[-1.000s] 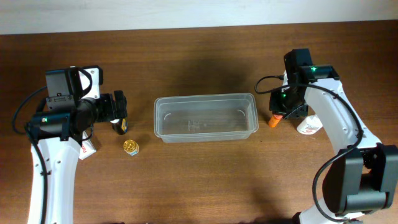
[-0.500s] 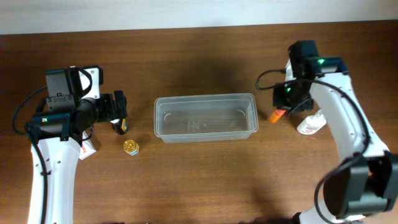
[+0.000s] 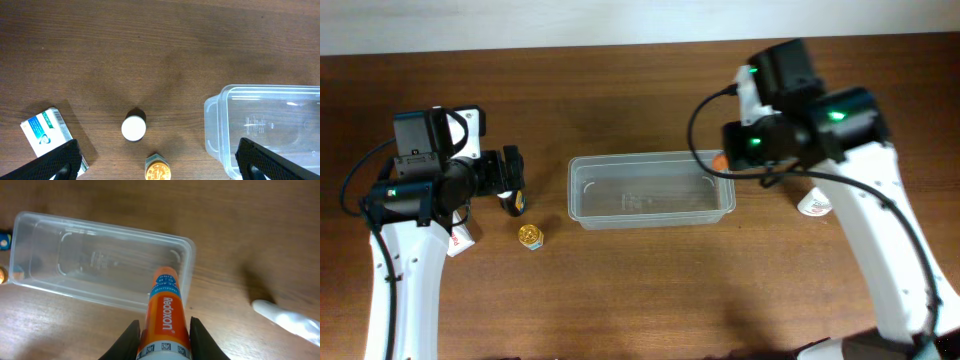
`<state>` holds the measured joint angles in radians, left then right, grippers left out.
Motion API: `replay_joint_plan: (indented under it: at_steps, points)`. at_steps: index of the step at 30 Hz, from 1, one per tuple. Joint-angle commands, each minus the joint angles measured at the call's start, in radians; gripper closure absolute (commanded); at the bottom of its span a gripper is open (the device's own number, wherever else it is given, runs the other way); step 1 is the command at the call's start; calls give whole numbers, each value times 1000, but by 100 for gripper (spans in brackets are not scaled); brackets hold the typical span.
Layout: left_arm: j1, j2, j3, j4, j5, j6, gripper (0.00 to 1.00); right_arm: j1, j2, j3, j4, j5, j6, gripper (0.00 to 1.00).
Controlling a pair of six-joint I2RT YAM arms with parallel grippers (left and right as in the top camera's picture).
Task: Pack container
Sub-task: 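Carry the orange tube into the container and release it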
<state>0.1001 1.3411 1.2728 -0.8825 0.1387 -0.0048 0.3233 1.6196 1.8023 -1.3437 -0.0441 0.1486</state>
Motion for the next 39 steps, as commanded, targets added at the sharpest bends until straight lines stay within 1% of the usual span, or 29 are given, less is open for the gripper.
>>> replay_joint_plan:
  at_steps: [1,5,11,21,22,24,27,30,32,34,38,39]
  points:
    - [1,2,21,3,-4,-9,1,32,74,-51,30,3,-10,76]
    - [1,2,21,3,-4,-9,1,34,150,-124,116,5,6,76]
    - [1,2,21,3,-4,-9,1,-2,224,-224,245,7,17,76]
    - [1,2,21,2,-4,-9,1,-11,254,-252,298,22,12,75]
    - [1,2,21,3,-4,-9,1,-11,254,-252,296,22,12,68]
    - [1,2,21,2,-4,-9,1,-11,254,-252,293,22,13,49]
    - [1,2,21,2,-4,-9,1,-10,254,-252,284,22,12,42]
    - [1,2,21,2,-4,-9,1,-10,247,-252,278,22,4,27]
    - [1,2,21,2,-4,-9,1,-10,228,-243,270,23,-3,23]
    - [1,2,21,2,-4,-9,1,-11,198,-209,240,47,-2,18]
    - [1,2,21,2,-4,-9,1,-34,106,-103,179,138,54,2]
    - [1,2,21,2,-4,-9,1,-49,84,-82,171,150,66,2]
